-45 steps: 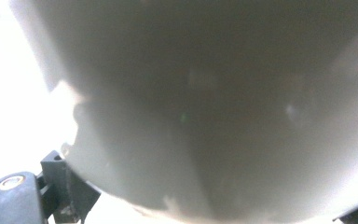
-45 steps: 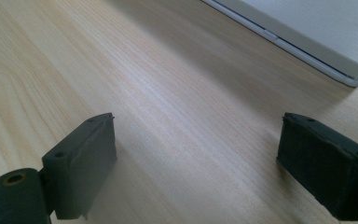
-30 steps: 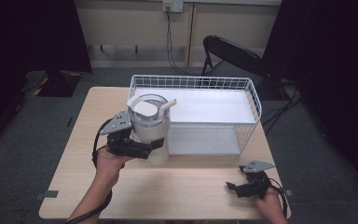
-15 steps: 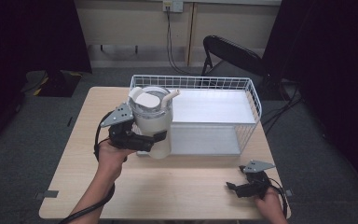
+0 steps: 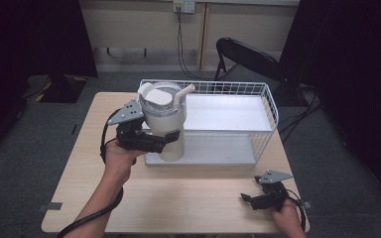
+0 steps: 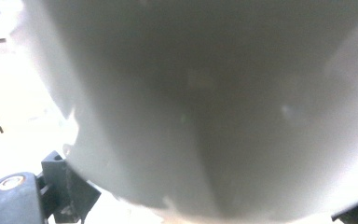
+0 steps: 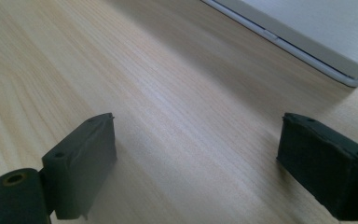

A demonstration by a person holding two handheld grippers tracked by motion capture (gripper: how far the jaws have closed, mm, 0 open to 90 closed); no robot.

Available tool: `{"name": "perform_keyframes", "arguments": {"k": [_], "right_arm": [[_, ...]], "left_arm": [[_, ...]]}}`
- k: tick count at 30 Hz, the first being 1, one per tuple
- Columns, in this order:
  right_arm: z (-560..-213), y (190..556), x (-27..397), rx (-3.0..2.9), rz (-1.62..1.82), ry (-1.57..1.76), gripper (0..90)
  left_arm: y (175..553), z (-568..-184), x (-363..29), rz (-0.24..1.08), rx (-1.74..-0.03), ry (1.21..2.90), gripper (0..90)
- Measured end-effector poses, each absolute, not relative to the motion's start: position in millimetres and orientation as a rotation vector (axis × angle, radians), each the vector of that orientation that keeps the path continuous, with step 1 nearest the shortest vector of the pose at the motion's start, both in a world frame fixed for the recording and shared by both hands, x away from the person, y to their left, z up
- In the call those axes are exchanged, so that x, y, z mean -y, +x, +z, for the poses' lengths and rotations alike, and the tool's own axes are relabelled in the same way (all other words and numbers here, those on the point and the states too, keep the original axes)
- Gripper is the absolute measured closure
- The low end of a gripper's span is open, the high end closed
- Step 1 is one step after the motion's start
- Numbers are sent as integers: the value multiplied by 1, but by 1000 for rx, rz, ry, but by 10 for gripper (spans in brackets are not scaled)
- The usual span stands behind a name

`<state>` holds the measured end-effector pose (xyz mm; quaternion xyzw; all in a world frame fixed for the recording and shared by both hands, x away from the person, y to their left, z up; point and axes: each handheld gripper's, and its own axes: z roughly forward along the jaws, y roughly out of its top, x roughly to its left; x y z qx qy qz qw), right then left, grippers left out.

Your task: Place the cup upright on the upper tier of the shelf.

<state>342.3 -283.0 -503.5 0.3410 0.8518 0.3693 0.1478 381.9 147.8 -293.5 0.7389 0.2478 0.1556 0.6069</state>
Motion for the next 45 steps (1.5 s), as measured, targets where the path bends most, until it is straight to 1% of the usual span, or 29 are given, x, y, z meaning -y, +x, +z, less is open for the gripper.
{"name": "perform_keyframes", "arguments": {"k": [4, 23, 37, 45], "right_arm": [[-504, 342, 283, -2451, 1062, 981, 107], [-504, 342, 283, -2450, 1062, 981, 107], [-504, 342, 283, -2448, 1063, 981, 107], [-504, 342, 283, -2448, 1063, 981, 107]], "left_arm": [[384, -287, -146, 354, -570, 1692, 98], [394, -270, -134, 363, -568, 1716, 98], [392, -242, -130, 365, -562, 1729, 99], [397, -232, -127, 363, -565, 1731, 99]]}}
